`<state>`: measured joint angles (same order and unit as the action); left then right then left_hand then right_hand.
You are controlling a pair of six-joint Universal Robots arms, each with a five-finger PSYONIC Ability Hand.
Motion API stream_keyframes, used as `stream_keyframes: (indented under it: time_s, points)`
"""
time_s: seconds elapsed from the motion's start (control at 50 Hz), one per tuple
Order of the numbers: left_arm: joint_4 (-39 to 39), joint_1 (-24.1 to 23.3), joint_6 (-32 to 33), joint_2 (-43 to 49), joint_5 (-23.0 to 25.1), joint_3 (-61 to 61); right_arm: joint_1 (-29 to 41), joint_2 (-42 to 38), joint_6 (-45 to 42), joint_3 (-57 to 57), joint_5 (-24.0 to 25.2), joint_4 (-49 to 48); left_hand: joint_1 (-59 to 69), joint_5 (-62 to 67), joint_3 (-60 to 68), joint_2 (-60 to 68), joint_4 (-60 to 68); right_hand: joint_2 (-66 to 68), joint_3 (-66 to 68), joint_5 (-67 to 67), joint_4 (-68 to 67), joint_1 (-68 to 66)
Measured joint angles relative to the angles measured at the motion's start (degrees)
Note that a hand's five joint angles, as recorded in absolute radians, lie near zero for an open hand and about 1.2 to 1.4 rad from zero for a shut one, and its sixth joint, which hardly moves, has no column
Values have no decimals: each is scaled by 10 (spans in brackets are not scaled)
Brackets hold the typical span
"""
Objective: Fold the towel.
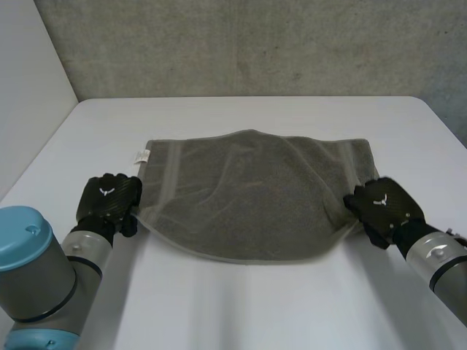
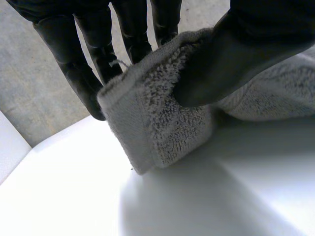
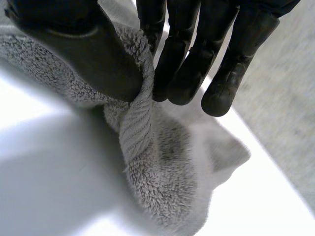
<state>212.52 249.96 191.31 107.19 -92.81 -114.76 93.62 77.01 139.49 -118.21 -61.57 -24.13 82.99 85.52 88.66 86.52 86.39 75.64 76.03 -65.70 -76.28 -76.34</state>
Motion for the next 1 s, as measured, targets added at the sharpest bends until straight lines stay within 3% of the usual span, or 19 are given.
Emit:
stream_keyframes:
  time_s: [0.12, 0.2, 0.48, 0.54, 0.58, 0.62, 0.66, 0.76, 1.0]
  points:
    - [1, 10, 5, 7, 0, 3, -17, -26, 2, 12, -19, 37, 0, 0, 0, 0, 0, -292, -301, 307, 301, 314]
    - [-1, 18, 5, 7, -1, 7, -23, -26, 4, 15, -23, 45, 0, 0, 0, 0, 0, -373, -382, 399, 389, 391]
    - [-1, 24, 5, 7, -1, 7, -35, -19, 0, 16, -15, 40, 2, 0, 0, 0, 0, -373, -382, 402, 391, 395]
    - [-1, 24, 6, 7, -1, 7, -40, -13, 0, 15, -10, 38, 2, 0, 0, 0, 0, -273, -281, 286, 292, 286]
    - [0, 24, 6, 8, -1, 6, -47, -2, 1, 14, 1, 36, 2, 0, 0, 0, 0, -67, -80, 78, 83, 83]
    - [1, 24, 6, 9, -1, 6, -55, 10, 2, 12, 17, 35, 2, 0, 0, 0, 0, -27, -32, 32, 38, 35]
    - [1, 24, 6, 9, -1, 6, -61, 16, 3, 10, 27, 35, 2, 0, 0, 0, 0, -35, -41, 42, 48, 45]
    - [2, 24, 6, 10, 0, 6, -80, 28, 5, 7, 55, 35, 2, 0, 0, 0, 0, -361, -362, 364, 361, 368]
    - [3, 24, 7, 11, 1, 6, -81, 5, -3, 10, 66, 33, 2, 0, 0, 0, 0, -399, -412, 432, 414, 422]
